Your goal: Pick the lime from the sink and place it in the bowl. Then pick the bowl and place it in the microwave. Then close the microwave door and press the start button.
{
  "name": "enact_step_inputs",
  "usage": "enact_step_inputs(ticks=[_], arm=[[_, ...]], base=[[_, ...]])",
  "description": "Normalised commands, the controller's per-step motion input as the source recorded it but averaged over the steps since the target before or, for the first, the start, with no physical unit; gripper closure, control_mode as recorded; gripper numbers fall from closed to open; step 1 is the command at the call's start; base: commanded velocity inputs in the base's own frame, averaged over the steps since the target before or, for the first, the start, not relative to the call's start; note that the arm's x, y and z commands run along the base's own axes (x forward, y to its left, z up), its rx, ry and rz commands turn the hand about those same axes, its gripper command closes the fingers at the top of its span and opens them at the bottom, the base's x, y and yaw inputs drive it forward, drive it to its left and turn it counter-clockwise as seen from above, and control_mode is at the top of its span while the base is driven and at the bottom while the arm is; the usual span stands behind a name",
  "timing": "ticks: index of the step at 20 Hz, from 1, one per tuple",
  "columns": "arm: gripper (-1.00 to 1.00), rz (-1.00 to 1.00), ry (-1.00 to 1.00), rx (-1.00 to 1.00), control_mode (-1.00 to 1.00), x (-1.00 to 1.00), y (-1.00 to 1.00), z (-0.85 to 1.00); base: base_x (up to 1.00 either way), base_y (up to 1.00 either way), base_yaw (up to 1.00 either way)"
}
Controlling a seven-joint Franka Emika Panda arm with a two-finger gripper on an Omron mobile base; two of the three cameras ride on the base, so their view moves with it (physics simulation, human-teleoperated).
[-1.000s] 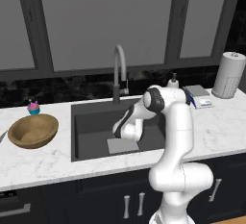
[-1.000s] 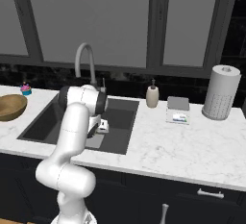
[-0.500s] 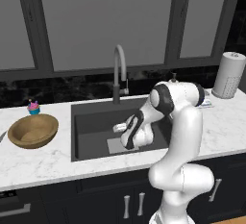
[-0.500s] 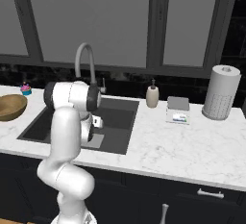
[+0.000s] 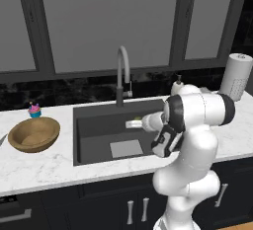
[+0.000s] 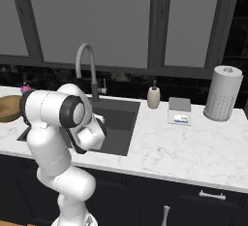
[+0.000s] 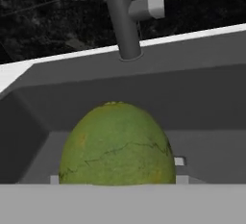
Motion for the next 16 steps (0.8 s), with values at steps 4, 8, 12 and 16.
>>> enact_step_inputs(ticks=[4, 8, 12, 16], arm=[[1.0, 0.0, -0.03, 0.09, -1.0, -0.38, -0.42, 1.0], [1.0, 0.0, -0.05, 0.1, -1.0, -0.36, -0.38, 1.0], [1.0, 0.0, -0.02, 0.06, -1.0, -0.36, -0.34, 1.0], [1.0, 0.0, -0.06, 0.04, -1.0, -0.3, -0.19, 1.0]], base=[[0.0, 0.0, 0.0], [0.0, 0.0, 0.0], [0.0, 0.0, 0.0], [0.0, 0.0, 0.0]])
